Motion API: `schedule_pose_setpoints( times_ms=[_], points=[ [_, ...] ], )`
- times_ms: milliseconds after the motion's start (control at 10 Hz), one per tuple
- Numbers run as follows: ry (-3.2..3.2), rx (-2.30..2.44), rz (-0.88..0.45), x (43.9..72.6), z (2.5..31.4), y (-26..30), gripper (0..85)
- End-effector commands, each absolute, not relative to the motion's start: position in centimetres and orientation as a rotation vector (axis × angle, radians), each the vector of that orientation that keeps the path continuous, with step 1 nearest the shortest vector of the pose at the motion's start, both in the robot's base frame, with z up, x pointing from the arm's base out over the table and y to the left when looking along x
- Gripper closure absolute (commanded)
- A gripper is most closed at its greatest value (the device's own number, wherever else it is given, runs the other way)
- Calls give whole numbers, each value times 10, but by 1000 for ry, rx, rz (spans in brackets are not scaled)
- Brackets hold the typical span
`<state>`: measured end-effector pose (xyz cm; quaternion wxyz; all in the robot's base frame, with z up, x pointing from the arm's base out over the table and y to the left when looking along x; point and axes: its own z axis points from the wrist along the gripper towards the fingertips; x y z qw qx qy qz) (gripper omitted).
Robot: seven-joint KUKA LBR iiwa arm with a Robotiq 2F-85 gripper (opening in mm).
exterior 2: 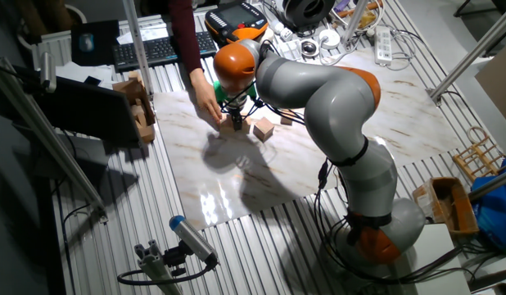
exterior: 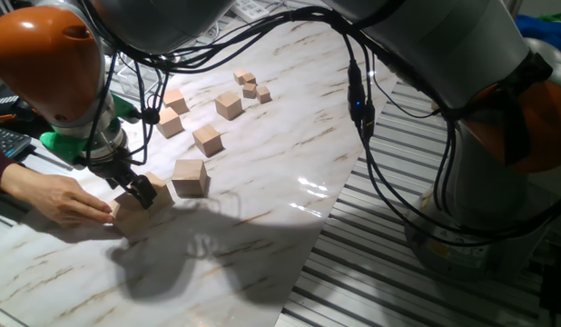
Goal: Stack the blocks into a cross shape
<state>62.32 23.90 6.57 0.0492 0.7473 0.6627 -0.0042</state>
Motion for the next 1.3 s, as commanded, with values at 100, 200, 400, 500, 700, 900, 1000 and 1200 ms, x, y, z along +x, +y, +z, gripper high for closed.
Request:
schedule_pose_setpoints(
  times_ms=[100,200,400,500,700,900,1000,1200],
  points=[
    [2017,2271,-8,623,65,238,0],
    [2017,2266,-4,623,66,238,0],
    [2027,2272,1,624,67,238,0],
    [2033,2283,2,624,67,238,0],
    [2051,2298,11,626,70,233,0],
    [2059,2289,6,627,70,231,0],
    [2057,2287,6,627,70,231,0],
    [2056,2282,11,628,70,231,0]
  ],
)
